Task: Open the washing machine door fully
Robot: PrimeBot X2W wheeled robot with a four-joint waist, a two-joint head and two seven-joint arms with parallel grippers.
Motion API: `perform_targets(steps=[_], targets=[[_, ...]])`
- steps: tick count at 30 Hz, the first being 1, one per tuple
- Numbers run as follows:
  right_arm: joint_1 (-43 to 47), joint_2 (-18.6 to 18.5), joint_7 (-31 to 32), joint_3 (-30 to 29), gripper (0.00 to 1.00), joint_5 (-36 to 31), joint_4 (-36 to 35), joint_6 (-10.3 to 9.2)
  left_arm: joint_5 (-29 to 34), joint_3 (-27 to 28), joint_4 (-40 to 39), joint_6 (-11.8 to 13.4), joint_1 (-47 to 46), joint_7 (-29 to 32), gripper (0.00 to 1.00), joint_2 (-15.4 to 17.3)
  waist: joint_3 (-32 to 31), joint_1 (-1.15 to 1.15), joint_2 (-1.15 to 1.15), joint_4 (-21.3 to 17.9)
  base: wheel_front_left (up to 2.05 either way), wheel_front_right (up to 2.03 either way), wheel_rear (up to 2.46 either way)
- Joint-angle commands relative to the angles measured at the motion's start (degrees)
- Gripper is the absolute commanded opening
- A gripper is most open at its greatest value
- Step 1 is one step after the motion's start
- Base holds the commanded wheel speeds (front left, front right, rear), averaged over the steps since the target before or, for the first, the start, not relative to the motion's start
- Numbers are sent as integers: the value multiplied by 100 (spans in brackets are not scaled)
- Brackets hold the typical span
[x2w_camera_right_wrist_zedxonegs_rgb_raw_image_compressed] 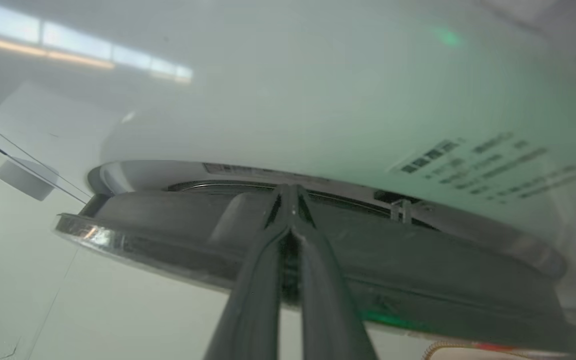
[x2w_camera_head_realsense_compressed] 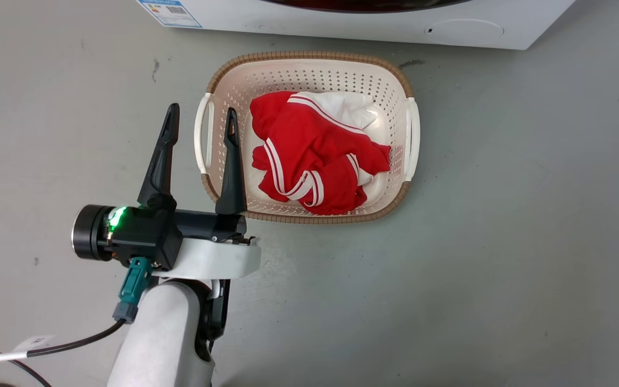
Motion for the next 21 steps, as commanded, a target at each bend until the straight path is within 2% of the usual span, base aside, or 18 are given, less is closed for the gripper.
perform_targets(steps=[1,10,21], targets=[[-35,104,99,145,0,-68,61,-2,-22,-15,-7,32,-74,-16,100,-3,16,-1,0,10,0,0,0],[170,118,254,323,0,-114,91,-2,-32,-17,45,63,-74,-16,100,-4,-29,-1,0,-27,0,0,0],[1175,220,774,538,0,154,-396,-2,24,125,108,-9,141,-16,100,-4,-496,-1,0,-234,0,0,0]])
